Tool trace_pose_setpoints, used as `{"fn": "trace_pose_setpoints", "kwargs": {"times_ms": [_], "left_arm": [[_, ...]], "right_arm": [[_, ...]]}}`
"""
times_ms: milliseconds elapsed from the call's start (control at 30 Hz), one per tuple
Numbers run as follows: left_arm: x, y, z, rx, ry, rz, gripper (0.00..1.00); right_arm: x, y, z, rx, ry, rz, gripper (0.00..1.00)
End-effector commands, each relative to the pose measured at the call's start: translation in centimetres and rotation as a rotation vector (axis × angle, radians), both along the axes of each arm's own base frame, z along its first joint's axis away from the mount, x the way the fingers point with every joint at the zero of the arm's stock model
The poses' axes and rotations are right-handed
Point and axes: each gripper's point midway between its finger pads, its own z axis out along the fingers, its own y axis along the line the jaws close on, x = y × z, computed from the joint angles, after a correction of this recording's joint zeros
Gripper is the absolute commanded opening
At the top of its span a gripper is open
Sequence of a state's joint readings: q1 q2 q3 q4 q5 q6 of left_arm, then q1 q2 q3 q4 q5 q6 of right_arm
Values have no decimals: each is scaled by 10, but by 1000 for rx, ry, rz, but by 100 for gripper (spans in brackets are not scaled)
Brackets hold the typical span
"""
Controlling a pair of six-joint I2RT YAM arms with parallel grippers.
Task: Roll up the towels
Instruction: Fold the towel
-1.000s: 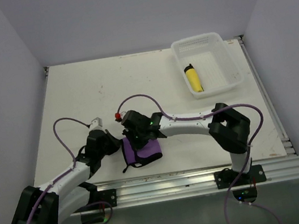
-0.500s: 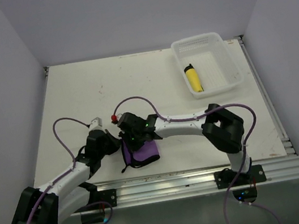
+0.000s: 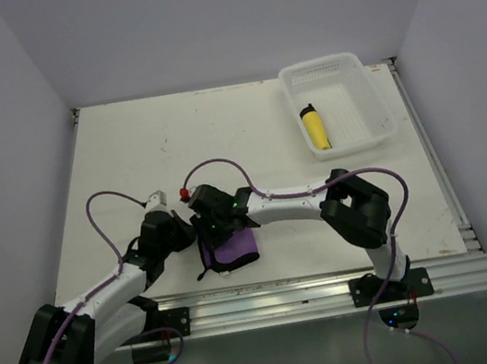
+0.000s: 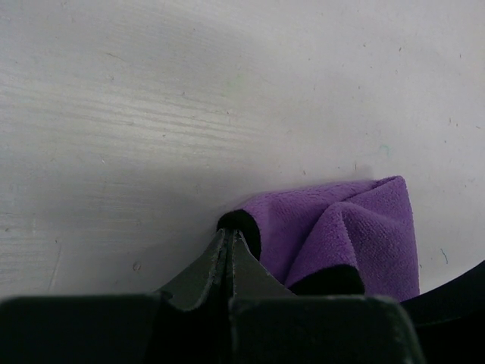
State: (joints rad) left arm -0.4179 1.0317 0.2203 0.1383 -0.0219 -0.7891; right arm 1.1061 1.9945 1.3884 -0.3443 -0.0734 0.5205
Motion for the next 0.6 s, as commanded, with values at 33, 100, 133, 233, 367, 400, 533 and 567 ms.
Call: {"fn": "trace_pose_setpoints", "kwargs": {"times_ms": [33,100,133,233,367,400,533,567], "left_arm": [[8,-2,12,6,-52,-9,0],[9,-2,12,6,-53,-9,0],[9,-2,13,5,-55,-9,0],[9,-2,14,5,-57,-8,0],[9,-2,13,7,-54,-7,0],[8,-1,13,8,-53,-7,0],[8,-1,13,10,-52,-6,0],[8,-1,13,9,-53,-5,0]], "right_arm": [[7,17,21,56,-27,-4,28],[8,18,25,60,-39,-9,29],[9,17,26,56,-40,-11,31],[13,16,32,56,-57,-21,36],[17,9,40,51,-78,-35,38],[18,6,41,49,-82,-40,38],[23,-5,44,48,-87,-68,38],[26,-7,45,45,-98,-88,38]]}}
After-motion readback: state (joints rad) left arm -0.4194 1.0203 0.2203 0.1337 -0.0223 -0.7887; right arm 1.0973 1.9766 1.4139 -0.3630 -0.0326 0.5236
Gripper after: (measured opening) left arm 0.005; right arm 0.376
